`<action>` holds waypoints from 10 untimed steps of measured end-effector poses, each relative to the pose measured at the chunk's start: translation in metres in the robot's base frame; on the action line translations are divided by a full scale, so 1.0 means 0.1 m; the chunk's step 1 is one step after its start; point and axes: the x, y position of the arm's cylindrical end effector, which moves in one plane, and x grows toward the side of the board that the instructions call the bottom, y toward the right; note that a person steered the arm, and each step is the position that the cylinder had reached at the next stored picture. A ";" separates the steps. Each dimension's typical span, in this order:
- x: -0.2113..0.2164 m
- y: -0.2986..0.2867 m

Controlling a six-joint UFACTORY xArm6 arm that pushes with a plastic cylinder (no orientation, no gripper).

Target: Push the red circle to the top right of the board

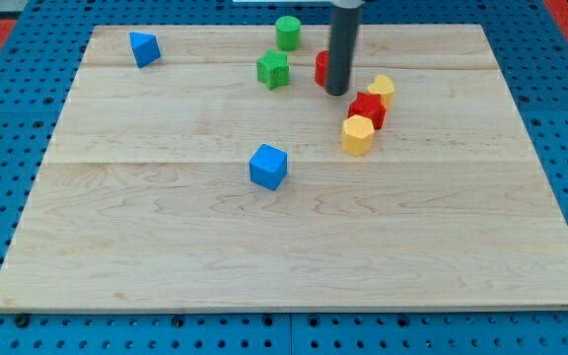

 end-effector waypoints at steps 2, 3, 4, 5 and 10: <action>-0.48 0.31; -0.48 0.90; -0.52 0.93; -0.45 0.94; -0.74 2.07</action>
